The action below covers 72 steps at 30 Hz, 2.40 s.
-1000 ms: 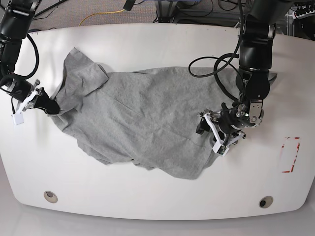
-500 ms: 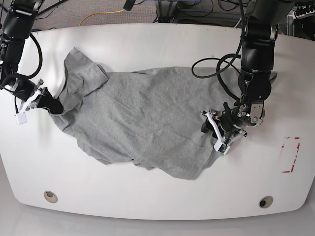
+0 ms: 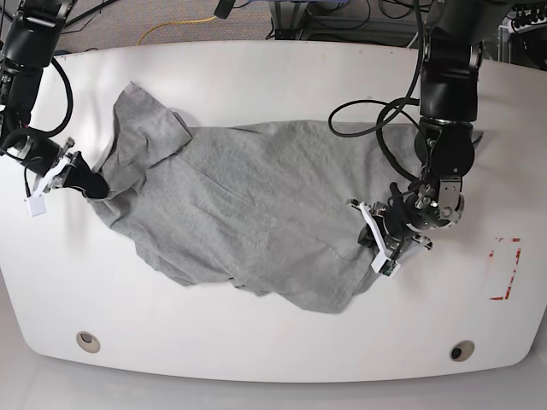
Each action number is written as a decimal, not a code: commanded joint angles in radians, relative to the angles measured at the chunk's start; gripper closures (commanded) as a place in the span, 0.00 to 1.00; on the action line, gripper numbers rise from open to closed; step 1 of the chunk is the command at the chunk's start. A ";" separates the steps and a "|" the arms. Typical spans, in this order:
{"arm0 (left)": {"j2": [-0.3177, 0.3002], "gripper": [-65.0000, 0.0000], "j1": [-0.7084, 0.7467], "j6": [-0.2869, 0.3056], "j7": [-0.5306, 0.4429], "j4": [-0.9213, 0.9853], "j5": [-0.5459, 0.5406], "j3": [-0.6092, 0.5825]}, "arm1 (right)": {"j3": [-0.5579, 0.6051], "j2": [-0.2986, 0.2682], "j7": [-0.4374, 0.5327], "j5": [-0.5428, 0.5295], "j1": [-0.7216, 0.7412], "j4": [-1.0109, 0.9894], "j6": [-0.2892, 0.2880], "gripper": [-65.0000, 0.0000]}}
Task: Fold the T-shirt properly
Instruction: 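Grasp the shirt edge with the left gripper and drag it toward the collar, then regrasp the grey shirt's side edge with the left gripper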
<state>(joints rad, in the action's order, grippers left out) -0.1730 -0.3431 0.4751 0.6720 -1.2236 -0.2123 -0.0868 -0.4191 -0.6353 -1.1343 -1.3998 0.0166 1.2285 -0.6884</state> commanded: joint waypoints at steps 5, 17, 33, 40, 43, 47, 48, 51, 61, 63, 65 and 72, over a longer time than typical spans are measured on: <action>-0.006 1.00 0.012 0.003 0.078 -0.219 -0.016 0.060 | -0.010 -0.033 0.020 -0.028 0.016 0.015 -0.010 1.00; -0.032 1.00 0.210 0.129 0.248 -0.617 -0.011 0.143 | -0.011 -0.034 0.020 -0.028 0.023 0.015 -0.010 1.00; -0.023 0.75 0.304 0.156 0.329 -0.717 -0.011 0.233 | -0.010 -0.028 0.020 -0.028 0.029 0.015 -0.010 1.00; 0.022 0.43 0.154 0.156 0.331 -0.583 -0.009 0.230 | -0.008 -0.028 0.020 -0.028 0.029 0.015 -0.010 1.00; 0.022 0.44 0.063 0.156 0.328 -0.419 -0.009 0.210 | -0.008 -0.027 0.020 -0.028 0.029 0.015 -0.010 1.00; 0.022 0.44 0.002 0.156 0.265 -0.267 -0.009 0.178 | -0.008 -0.027 0.020 -0.028 0.029 0.015 -0.010 1.00; 0.022 0.44 -0.001 0.156 0.228 -0.233 -0.009 0.173 | -0.008 -0.027 0.020 -0.028 0.029 0.015 -0.010 1.00; 0.020 0.44 -0.023 0.156 0.142 -0.137 -0.009 0.137 | -0.008 -0.027 0.020 -0.028 0.029 0.015 -0.010 1.00; 0.025 0.44 -0.092 0.156 0.025 0.124 -0.009 0.077 | -0.010 -0.027 0.020 -0.028 0.029 0.015 -0.010 1.00; 0.025 0.44 -0.092 0.156 0.016 0.150 -0.012 0.055 | -0.010 -0.027 0.020 -0.028 0.029 0.015 -0.010 1.00; 0.025 0.53 -0.092 0.156 0.015 0.169 -0.009 0.034 | -0.010 -0.027 0.020 -0.028 0.029 0.015 -0.010 1.00; 0.023 1.00 -0.086 0.133 -0.028 0.175 -0.014 0.023 | -0.010 -0.027 0.020 -0.028 0.030 0.015 -0.010 1.00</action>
<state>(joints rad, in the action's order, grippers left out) -0.1429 -0.4015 0.6247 0.6704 -1.0218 -0.2096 -0.0738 -0.4191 -0.6346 -1.1362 -1.3952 0.0307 1.2285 -0.6888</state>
